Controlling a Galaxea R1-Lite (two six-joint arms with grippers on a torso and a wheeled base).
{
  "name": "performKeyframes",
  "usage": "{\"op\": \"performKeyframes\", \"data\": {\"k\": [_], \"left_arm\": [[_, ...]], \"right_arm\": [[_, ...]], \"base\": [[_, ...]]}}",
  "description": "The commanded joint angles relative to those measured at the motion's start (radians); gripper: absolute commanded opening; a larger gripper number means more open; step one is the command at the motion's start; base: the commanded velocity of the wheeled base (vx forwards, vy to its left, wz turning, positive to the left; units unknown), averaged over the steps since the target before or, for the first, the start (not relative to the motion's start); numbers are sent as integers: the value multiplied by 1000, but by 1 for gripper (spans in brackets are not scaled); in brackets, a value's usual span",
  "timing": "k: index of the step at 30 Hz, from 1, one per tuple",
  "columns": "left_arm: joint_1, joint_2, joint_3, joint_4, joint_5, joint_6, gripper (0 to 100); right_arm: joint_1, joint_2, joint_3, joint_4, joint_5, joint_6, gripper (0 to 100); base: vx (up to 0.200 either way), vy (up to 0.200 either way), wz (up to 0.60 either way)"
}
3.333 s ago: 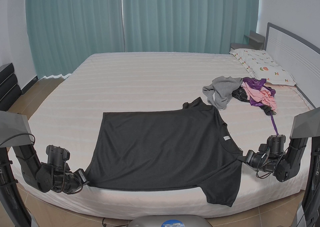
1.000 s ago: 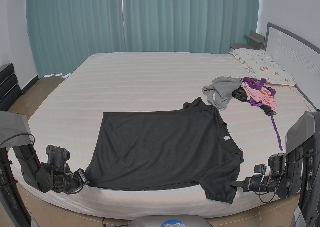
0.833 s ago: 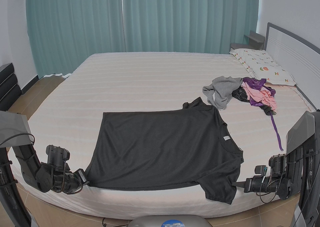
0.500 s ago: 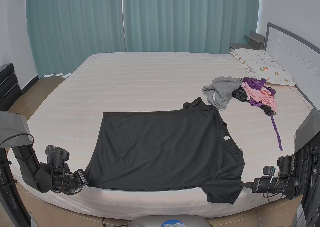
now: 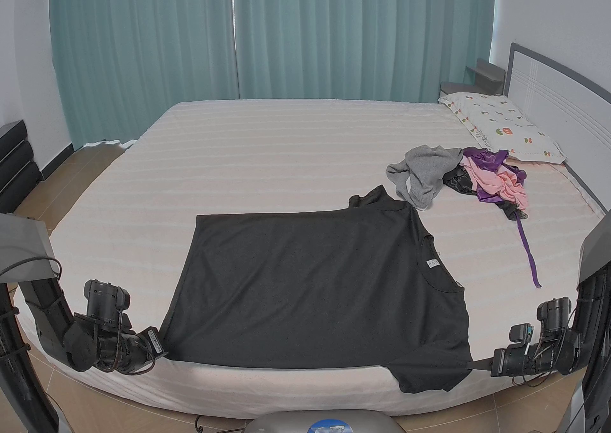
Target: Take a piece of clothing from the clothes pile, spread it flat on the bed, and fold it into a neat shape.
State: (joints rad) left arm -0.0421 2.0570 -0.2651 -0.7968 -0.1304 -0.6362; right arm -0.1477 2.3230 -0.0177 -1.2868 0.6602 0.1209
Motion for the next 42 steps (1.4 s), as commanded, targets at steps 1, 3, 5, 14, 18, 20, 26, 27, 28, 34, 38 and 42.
{"op": "performKeyframes", "data": {"k": [1, 3, 5, 14, 18, 20, 26, 27, 28, 34, 38, 42], "left_arm": [[4, -1, 15, -1, 2, 16, 0], [2, -1, 20, 2, 2, 20, 0], [1, 5, 32, -1, 2, 32, 0], [-1, 15, 63, -1, 3, 93, 0], [-1, 14, 79, -2, 3, 125, 0], [-1, 14, 93, -2, 3, 151, 0], [-1, 17, 103, 2, 5, 171, 0], [-1, 17, 107, 2, 5, 178, 0], [-1, 17, 110, 1, 5, 182, 0], [4, 6, 155, -2, 5, 248, 0], [4, 6, 159, -2, 5, 254, 0], [4, 6, 175, -2, 5, 282, 0]], "right_arm": [[-29, -105, 18, 60, 10, -21, 0], [-44, -168, 18, 165, 18, -58, 0], [-55, -195, 18, 221, 16, -99, 0], [-73, -269, 18, 366, 9, -191, 0], [-73, -280, 18, 405, -1, -198, 0], [-73, -290, 18, 416, -2, -199, 0], [-72, -350, 18, 504, -8, -211, 0], [-72, -356, 18, 518, -17, -216, 0], [-72, -359, 18, 524, -24, -217, 0], [-72, -369, 18, 580, -53, -242, 0], [-72, -396, 18, 610, -57, -242, 0], [-70, -435, 18, 678, -82, -260, 0]], "base": [[0, 0, 0], [0, 0, 0], [0, 0, 0], [0, 0, 0], [0, 0, 0], [0, 0, 0], [0, 0, 0], [0, 0, 0], [0, 0, 0], [0, 0, 0], [0, 0, 0], [0, 0, 0]]}}
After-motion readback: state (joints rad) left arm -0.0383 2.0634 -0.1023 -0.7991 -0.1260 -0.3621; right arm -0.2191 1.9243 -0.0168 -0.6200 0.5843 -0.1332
